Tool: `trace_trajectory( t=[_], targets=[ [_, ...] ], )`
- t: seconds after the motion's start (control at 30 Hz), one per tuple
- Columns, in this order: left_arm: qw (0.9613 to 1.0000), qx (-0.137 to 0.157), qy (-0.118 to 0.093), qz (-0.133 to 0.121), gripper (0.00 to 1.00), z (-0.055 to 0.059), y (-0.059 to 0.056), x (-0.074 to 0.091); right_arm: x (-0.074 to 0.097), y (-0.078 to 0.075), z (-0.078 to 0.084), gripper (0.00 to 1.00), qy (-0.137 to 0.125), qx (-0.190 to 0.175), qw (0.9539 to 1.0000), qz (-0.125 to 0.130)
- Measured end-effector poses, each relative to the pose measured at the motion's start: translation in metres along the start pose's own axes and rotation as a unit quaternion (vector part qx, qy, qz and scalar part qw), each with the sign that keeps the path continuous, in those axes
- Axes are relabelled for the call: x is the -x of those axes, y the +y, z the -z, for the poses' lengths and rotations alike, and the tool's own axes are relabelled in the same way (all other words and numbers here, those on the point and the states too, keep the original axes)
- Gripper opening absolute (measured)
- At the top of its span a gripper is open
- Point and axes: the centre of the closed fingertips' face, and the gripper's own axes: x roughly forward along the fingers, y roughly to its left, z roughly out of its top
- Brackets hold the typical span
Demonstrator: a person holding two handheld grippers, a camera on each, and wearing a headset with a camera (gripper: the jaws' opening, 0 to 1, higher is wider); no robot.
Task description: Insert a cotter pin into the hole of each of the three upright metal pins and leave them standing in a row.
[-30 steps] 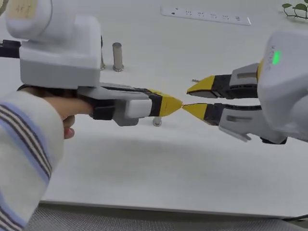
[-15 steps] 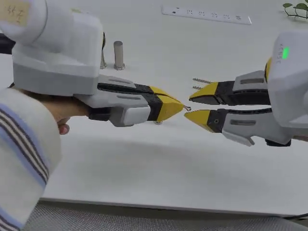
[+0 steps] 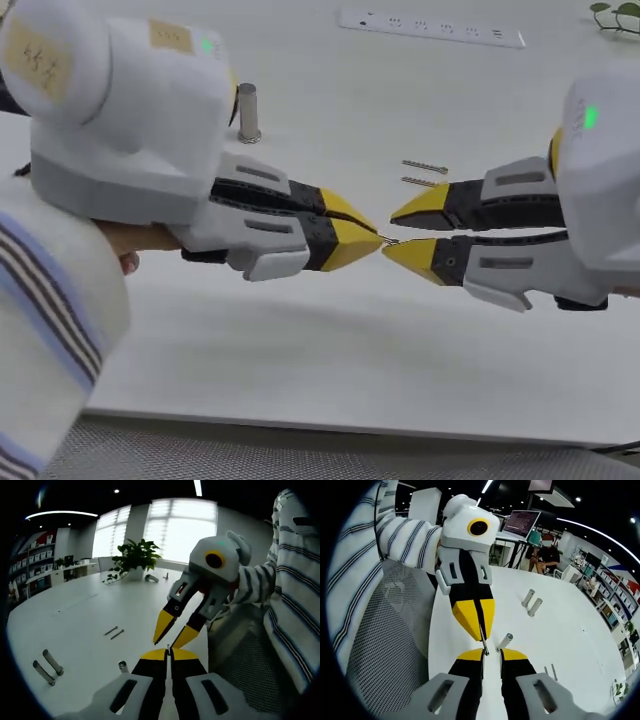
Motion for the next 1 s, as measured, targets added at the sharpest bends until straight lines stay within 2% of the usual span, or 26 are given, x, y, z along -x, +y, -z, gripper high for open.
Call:
trace_trajectory(
  t=[0.2, 0.63, 0.77, 0.93, 1.0],
  targets=[
    [0.9997, -0.024, 0.005, 0.003, 0.00, 0.001, 0.000, 0.000, -0.001, 0.006, 0.000, 0.00, 0.000, 0.001, 0.9999, -0.017],
    [0.9974, -0.068, 0.021, 0.014, 0.00, 0.008, -0.001, -0.001, 0.000, 0.012, 0.002, 0.00, 0.005, 0.013, 0.9994, -0.032],
    [0.9964, -0.079, 0.031, 0.012, 0.00, 0.014, 0.000, 0.001, 0.000, 0.013, 0.001, 0.00, 0.002, 0.023, 0.9991, -0.035],
    [0.9952, -0.091, 0.034, 0.009, 0.00, 0.013, 0.001, 0.000, -0.001, 0.013, 0.002, 0.00, 0.004, 0.024, 0.9990, -0.037],
    [0.9948, -0.093, 0.040, 0.011, 0.00, 0.013, -0.003, -0.002, -0.002, 0.014, 0.003, 0.00, 0.008, 0.025, 0.9988, -0.042]
  ],
)
